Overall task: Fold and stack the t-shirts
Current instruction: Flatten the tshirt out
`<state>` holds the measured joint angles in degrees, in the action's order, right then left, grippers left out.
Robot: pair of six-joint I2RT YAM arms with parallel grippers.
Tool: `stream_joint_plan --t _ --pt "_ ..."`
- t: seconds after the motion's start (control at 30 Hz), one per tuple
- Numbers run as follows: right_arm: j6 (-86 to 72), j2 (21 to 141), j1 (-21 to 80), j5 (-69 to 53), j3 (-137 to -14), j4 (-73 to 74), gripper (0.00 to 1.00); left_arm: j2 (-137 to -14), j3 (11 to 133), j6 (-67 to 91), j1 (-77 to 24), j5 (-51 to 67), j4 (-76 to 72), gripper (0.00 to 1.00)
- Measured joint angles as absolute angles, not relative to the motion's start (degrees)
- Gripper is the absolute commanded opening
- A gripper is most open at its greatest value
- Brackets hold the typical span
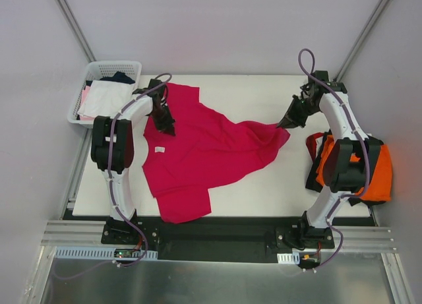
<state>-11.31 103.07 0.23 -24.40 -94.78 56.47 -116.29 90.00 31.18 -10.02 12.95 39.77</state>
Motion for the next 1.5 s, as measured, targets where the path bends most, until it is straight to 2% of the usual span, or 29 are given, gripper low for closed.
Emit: stream_joint_plan --t 0.37,0.67,0.93,1.0,1.07,1.1,1.13,1.23,1.5 --pt "-12.19 101.84 0.23 -22.46 -92.82 57.93 0.01 -119.87 90.65 32.69 -9.58 13.41 40.07 0.03" --pt "-13.67 92.79 -1.08 -17.91 -94.11 61.14 0.01 -123.79 94.5 36.58 -6.17 15.53 40.73 0.04" --pt "-13.54 91.61 -1.34 -15.62 -94.15 64.64 0.01 -123.79 98.63 36.51 -1.41 12.86 44.07 0.04" --pt "-13.5 91.61 -1.34 -15.42 -93.49 65.01 0.05 -123.79 99.94 35.94 -0.62 12.99 45.32 0.04" --pt "-13.5 91.64 -1.37 -15.44 -92.95 65.25 0.14 -123.79 100.4 35.24 -0.56 12.97 46.41 0.04" --pt "-13.52 91.68 -1.37 -15.44 -92.79 65.39 0.2 -123.79 100.49 34.92 -0.58 12.97 46.94 0.04" --pt "-13.63 91.77 -1.37 -15.49 -92.71 65.41 0.34 -123.79 100.49 34.74 -0.58 12.97 47.22 0.04" --pt "-14.5 92.14 -1.39 -15.14 -92.55 65.54 0.49 -123.79 100.51 33.85 -0.56 12.97 47.79 0.04" --pt "-16.53 95.2 -1.43 -10.15 -94.02 66.0 0.5 -122.87 101.06 33.47 -0.78 15.73 47.94 0.06"
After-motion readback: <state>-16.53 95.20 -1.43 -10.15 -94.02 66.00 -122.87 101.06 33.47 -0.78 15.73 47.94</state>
